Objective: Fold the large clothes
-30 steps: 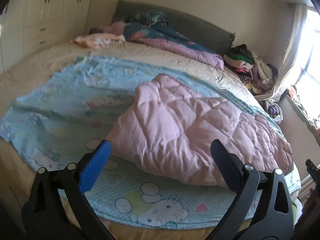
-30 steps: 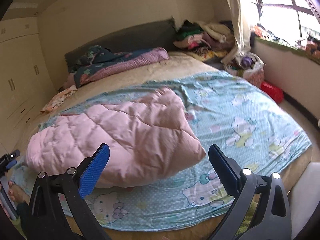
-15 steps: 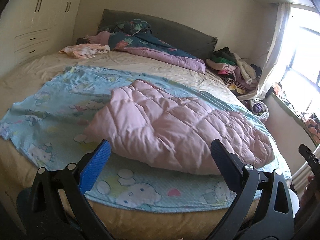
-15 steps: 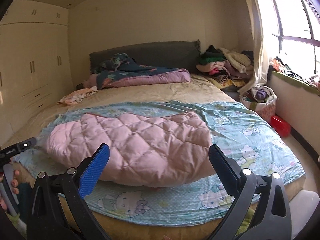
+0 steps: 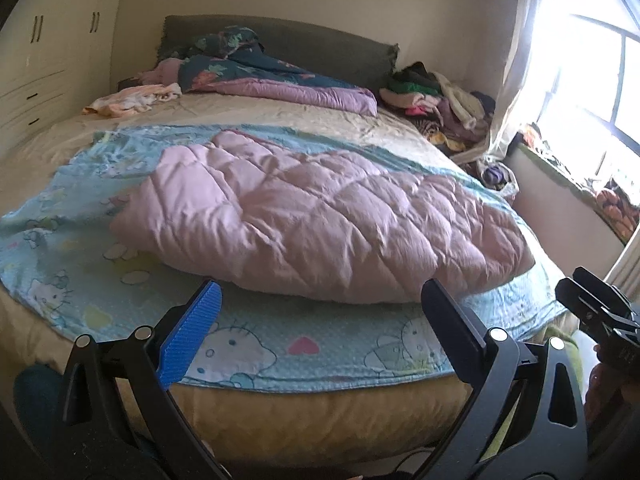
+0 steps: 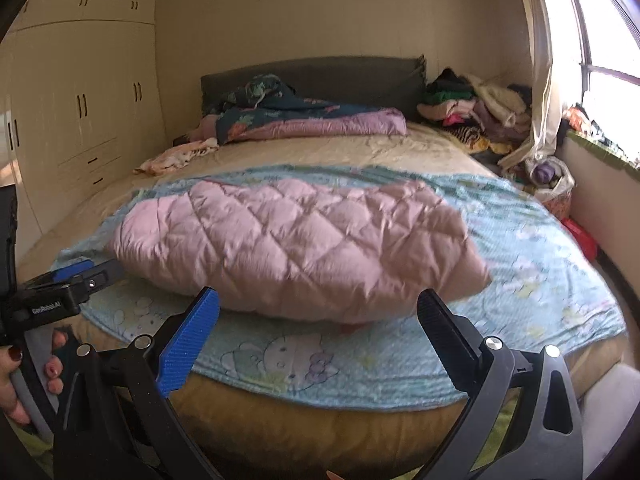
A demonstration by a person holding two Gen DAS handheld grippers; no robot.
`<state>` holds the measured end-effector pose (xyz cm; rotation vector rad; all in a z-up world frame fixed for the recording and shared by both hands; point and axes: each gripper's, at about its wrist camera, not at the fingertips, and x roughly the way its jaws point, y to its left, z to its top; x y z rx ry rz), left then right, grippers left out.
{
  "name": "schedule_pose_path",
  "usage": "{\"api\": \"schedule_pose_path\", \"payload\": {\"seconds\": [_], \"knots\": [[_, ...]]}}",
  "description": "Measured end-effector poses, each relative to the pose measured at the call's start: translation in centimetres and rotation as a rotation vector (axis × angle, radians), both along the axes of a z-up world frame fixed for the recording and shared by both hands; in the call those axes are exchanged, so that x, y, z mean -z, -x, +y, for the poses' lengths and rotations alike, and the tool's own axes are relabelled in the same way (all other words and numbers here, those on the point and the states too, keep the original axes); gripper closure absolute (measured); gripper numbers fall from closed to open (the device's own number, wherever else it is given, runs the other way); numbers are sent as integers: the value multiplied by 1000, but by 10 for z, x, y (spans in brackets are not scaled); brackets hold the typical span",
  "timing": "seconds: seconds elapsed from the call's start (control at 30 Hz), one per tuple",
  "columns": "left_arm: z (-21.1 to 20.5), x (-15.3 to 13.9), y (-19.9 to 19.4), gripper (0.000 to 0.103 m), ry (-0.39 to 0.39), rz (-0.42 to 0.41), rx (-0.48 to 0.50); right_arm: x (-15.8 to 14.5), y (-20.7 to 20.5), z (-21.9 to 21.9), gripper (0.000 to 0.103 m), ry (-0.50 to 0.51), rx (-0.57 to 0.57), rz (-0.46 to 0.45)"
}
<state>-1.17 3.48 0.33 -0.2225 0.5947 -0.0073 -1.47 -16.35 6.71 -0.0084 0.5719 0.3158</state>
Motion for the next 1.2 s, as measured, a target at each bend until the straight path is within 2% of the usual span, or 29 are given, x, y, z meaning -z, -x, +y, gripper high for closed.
{"api": "schedule_pose_path", "payload": {"seconds": [0.1,1.2], "knots": [[-2,3,-2,9,-7,10,2,6,-3,1,4,-7,-2,20],[4,5,1,9,-36,33,-37,7,-4,2,4,-4,-4,21]]}}
